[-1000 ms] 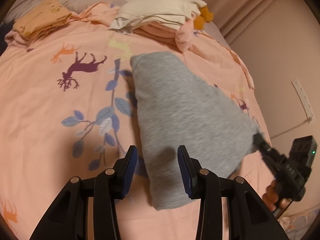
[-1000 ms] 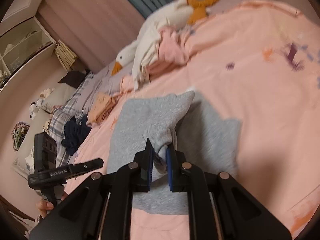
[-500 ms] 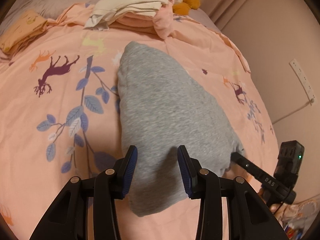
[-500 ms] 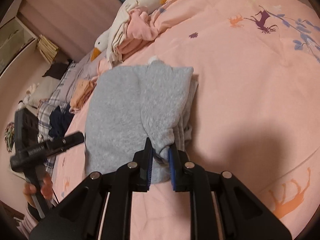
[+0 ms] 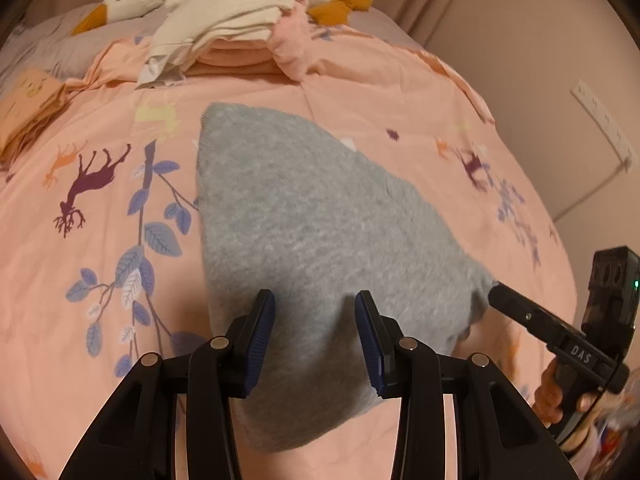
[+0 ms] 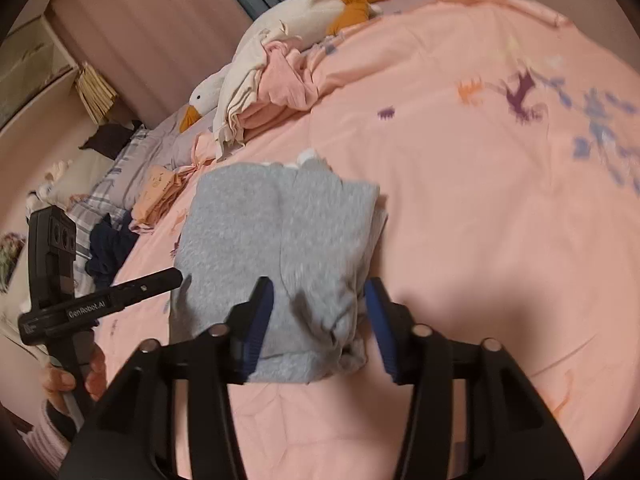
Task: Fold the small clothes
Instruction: 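Fold the held side over the body with the right gripper and release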
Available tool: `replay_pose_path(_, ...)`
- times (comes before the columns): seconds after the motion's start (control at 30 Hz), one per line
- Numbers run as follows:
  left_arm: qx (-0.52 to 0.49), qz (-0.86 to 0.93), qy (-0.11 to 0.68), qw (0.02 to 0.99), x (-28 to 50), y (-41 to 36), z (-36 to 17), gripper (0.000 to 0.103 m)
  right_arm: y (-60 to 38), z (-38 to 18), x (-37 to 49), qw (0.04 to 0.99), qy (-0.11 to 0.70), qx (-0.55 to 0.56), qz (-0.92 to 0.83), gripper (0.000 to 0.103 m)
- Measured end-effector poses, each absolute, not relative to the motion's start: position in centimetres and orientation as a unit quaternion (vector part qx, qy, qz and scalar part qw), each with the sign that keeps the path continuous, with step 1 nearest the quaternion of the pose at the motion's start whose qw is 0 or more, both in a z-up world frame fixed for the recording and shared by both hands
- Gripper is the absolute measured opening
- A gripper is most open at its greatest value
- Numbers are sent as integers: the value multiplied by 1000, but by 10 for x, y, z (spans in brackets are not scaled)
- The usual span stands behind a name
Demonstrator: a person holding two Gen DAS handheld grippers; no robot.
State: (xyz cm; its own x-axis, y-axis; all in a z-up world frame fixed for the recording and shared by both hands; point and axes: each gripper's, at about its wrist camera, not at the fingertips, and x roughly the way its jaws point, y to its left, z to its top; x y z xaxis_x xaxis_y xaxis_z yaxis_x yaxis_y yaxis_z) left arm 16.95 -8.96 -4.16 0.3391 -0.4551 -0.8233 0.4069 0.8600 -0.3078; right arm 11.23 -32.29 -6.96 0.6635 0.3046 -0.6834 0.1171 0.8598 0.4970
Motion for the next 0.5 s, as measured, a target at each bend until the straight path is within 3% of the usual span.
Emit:
replay_pose_path(0.07,-3,-264,516,815,167,-93,-47,39,-319,-78,109,871,414,258,55,50)
replay_pose_path(0.17,22,-265,518,813,162,-95,-52,39,-308,-87,110,867,428,247,61,18)
replay_pose_path(0.27,18,-267,520,811,163,-91,-52,39,-299,-79,104,878,413,233,63,14)
replay_pose_path(0.5,7,-269,534,801,163,-78,-48,39,-309,-63,76,854,401,310,118,12)
